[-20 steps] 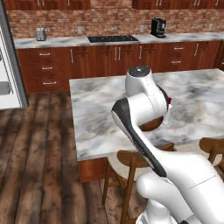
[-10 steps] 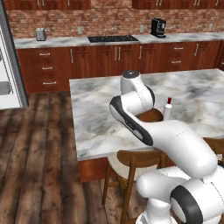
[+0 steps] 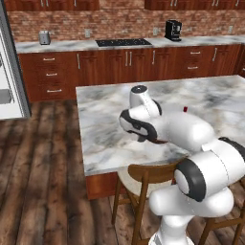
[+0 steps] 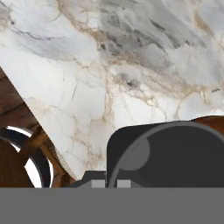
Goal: There is a bowl on the dining counter. Grab a lemon wedge from the fridge and place it in the bowl. Then get the liquor bottle and glass cup from the cabinet and place them next to the bowl.
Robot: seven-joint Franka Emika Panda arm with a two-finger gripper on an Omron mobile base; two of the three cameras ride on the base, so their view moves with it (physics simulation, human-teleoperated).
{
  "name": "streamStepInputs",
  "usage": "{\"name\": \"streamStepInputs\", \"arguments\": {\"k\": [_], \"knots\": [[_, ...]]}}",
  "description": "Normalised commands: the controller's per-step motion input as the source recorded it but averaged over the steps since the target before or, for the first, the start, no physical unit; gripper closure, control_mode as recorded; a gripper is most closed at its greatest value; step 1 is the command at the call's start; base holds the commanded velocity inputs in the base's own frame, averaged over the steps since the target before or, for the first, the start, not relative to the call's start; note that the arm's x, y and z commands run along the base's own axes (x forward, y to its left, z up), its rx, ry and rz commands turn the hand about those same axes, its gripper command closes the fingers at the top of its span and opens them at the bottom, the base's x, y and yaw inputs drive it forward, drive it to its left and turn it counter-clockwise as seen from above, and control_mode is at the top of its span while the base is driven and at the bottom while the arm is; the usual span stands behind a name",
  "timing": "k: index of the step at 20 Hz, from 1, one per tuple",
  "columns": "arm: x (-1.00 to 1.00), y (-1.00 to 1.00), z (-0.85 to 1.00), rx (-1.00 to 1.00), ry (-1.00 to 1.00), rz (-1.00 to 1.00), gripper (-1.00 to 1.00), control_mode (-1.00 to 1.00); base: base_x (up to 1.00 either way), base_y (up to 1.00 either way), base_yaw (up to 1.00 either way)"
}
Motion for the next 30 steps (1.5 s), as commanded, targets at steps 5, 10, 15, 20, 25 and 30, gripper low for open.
{"name": "streamStepInputs", "arguments": {"k": [5, 10, 15, 20, 25, 30], "knots": [[0.6, -0.01, -0.52, 0.0, 0.0, 0.06, 1.0, -1.0, 0.0, 0.0, 0.0], [0.39, 0.0, -0.46, 0.0, 0.0, 0.08, 1.0, -1.0, 0.0, 0.0, 0.0], [0.17, 0.0, -0.27, 0.0, 0.0, 0.07, 1.0, -1.0, 0.0, 0.0, 0.0], [0.0, 0.0, -0.13, 0.0, 0.0, 0.05, -1.0, -1.0, 0.0, 0.0, 0.0], [0.0, 0.0, 0.13, 0.01, 0.0, 0.0, -1.0, -1.0, 0.0, 0.0, 0.0], [-0.03, 0.0, 0.7, 0.02, -0.04, 0.0, -1.0, -1.0, 0.0, 0.0, 0.0]]}}
